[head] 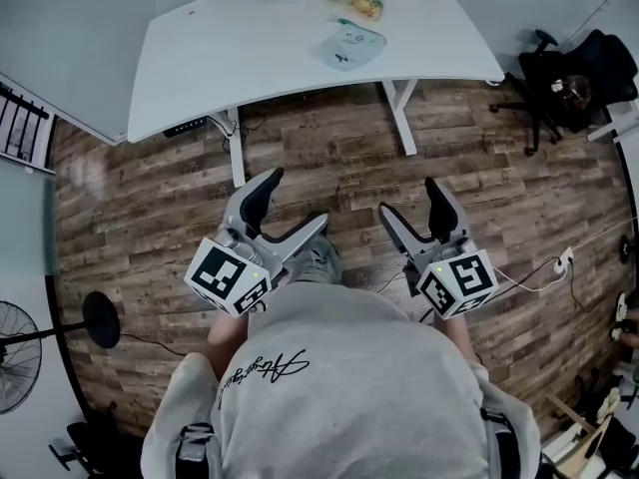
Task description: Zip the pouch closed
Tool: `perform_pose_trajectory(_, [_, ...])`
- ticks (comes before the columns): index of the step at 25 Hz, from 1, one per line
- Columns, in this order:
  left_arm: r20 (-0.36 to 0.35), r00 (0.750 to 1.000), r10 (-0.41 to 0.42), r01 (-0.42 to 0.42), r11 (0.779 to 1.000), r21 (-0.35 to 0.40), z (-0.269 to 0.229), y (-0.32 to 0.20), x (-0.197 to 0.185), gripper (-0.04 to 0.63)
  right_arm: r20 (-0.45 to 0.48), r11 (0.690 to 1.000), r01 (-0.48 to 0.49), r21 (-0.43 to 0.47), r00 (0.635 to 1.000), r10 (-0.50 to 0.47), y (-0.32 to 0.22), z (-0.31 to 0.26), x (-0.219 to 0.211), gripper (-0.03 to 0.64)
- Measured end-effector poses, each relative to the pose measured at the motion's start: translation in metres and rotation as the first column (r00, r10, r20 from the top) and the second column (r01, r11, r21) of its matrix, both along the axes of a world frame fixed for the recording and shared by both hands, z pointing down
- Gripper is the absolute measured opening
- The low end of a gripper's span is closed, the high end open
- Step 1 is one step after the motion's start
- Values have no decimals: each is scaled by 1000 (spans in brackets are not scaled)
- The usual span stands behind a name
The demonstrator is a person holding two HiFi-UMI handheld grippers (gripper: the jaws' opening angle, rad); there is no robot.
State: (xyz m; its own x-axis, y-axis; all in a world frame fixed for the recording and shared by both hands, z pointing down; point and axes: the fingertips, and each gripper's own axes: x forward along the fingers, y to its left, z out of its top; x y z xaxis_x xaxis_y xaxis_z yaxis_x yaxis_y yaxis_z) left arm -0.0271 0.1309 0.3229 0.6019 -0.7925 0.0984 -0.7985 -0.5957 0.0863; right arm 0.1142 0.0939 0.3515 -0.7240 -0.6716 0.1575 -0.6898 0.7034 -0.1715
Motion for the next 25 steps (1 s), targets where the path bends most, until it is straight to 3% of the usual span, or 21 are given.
perform_pose_trajectory(25, [3,998,62,-62,998,-19,-8,-205,-75,362,19,999,-40,-16,999,40,-193,-10,-81,374])
